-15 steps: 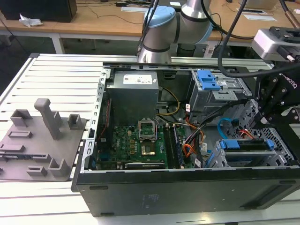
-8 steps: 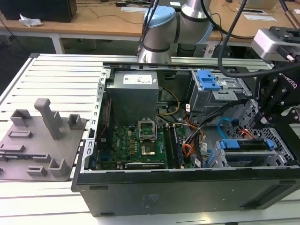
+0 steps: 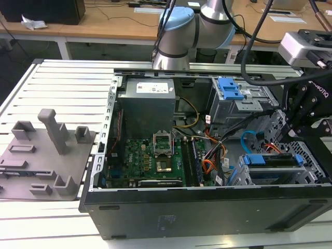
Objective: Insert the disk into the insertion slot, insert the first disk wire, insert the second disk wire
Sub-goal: 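Insert the second disk wire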
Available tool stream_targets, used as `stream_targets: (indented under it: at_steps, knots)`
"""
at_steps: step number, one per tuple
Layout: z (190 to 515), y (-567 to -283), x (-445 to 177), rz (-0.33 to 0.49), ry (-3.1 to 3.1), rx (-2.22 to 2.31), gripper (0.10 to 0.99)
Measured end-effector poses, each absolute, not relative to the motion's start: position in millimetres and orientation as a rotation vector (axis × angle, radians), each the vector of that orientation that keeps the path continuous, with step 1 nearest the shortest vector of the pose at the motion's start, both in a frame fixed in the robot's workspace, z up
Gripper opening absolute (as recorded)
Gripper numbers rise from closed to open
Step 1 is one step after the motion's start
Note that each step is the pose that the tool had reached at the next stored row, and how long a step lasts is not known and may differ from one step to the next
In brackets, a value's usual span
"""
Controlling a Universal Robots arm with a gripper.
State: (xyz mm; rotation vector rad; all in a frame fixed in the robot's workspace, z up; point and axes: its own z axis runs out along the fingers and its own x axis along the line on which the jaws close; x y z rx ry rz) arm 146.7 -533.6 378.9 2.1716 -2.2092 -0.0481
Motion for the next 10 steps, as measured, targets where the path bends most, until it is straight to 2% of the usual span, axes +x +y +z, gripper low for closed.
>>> stream_targets:
  at_steps: [2, 3, 4, 8, 10]
  knots:
    - [379, -534, 147, -0.048, -2.209, 2.172, 0.235]
    - [379, -534, 147, -0.048, -2.209, 2.172, 0.235]
    - [379, -534, 147, -0.048, -2.209, 2.171, 0.302]
    - [379, -521, 147, -0.048, -2.209, 2.171, 0.302]
    - [379, -506, 147, -0.048, -2.207, 2.173, 0.302]
